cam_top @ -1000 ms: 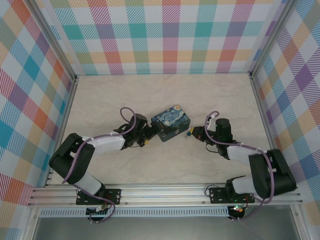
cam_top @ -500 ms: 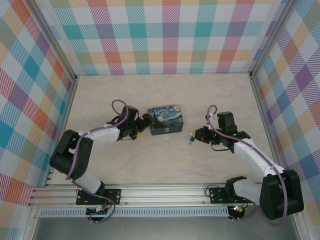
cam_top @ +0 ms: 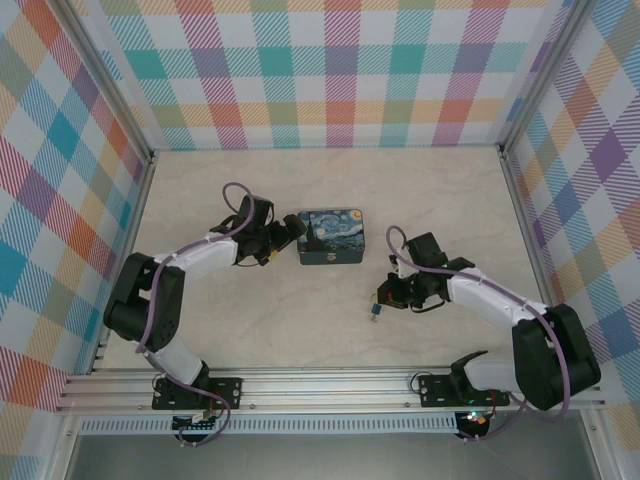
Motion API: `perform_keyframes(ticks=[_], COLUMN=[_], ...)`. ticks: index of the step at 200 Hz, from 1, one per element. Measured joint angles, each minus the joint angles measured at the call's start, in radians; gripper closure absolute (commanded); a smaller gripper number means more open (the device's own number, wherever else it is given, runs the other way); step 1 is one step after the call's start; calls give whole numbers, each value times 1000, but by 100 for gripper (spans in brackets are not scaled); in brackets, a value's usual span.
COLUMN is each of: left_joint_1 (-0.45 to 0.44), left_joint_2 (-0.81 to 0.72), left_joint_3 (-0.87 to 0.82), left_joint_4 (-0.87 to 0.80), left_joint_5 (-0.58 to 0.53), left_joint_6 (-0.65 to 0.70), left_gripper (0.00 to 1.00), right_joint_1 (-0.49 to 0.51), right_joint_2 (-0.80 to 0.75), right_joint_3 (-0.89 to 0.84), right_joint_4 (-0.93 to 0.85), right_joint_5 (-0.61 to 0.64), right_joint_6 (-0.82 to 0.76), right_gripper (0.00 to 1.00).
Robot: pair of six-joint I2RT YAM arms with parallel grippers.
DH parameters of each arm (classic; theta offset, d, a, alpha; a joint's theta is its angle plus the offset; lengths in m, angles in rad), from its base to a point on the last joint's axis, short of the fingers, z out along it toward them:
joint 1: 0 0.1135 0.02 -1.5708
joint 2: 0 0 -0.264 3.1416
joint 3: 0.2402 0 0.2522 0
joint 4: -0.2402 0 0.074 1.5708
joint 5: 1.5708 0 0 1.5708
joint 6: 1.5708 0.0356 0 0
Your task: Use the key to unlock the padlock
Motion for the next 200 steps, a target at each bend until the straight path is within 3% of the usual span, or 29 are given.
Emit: perform_keyframes(ticks=[76, 134, 169, 200], left_joint_1=[4, 17, 22, 23], left_joint_2=[-429, -568, -620, -641], left_joint_3=[-121, -163, -167, -161], left_joint_4=[-71, -188, -229, -278], left_joint_5=[-122, -183, -205, -224], left_joint_6=[32, 40, 51, 78], left_gripper=[0, 0, 0, 0], right_joint_1=[15, 16, 16, 16], right_joint_2=[177, 273, 267, 217], right_joint_3=[77, 126, 151, 154], right_joint_4=[2, 11, 3, -32], right_joint_5=[44, 47, 61, 85], right_joint_6=[0, -2, -17, -38], right_gripper=[97, 90, 73, 69])
